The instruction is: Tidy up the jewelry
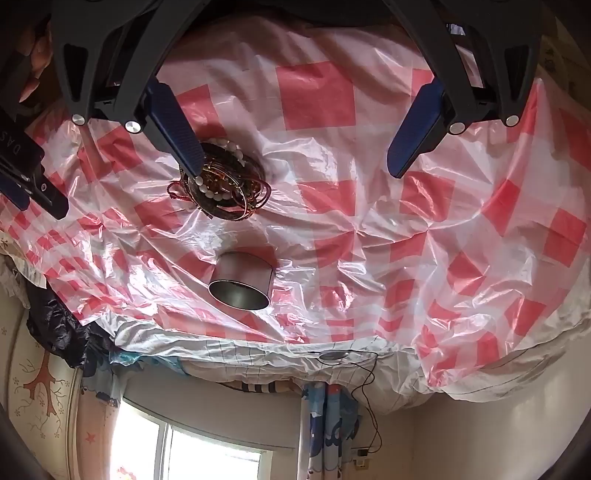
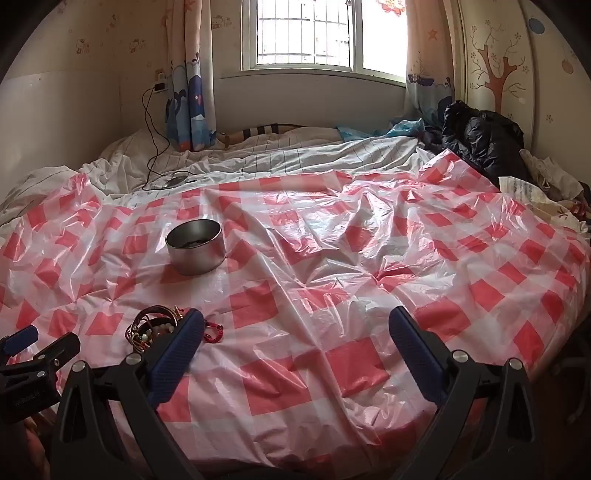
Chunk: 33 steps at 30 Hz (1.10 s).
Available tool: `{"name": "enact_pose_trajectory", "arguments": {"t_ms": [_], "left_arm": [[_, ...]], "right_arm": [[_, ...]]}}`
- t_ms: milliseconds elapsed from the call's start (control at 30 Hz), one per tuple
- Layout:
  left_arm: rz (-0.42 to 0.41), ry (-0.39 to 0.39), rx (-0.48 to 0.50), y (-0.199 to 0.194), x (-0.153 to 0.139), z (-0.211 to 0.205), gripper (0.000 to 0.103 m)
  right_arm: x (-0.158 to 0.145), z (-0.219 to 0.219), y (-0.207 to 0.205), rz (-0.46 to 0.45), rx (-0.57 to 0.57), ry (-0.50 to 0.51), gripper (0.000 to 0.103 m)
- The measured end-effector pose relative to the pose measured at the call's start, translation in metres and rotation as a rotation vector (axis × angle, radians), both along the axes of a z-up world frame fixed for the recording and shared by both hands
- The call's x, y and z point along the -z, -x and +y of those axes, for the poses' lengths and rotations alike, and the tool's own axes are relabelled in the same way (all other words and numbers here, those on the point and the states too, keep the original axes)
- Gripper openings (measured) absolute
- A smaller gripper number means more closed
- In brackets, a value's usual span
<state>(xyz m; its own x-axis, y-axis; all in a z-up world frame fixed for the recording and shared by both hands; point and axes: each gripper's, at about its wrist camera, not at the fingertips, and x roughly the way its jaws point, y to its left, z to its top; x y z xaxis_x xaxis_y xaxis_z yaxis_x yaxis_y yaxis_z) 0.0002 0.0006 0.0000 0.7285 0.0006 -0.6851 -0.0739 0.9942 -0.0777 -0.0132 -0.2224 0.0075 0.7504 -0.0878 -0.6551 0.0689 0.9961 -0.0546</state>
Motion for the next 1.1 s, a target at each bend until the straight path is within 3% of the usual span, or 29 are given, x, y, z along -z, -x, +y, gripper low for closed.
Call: {"name": "enact_pose_trajectory", "arguments": {"t_ms": [900,1100], "left_arm": [[0.010,-0.056,-0.019,-0.0006,0.0040,-0.0053,0.096],[0.009,-0.038,-0.020,-0.0001,0.0028,-0.0053,0.096]], "right_arm": [[-0.0002,-0.0001,-0.0003,-0.007,0.001,-0.006,0.096],[-0.0004,-0.0010,-0.0005,-0.008,0.001,-0.009,0.096]]}}
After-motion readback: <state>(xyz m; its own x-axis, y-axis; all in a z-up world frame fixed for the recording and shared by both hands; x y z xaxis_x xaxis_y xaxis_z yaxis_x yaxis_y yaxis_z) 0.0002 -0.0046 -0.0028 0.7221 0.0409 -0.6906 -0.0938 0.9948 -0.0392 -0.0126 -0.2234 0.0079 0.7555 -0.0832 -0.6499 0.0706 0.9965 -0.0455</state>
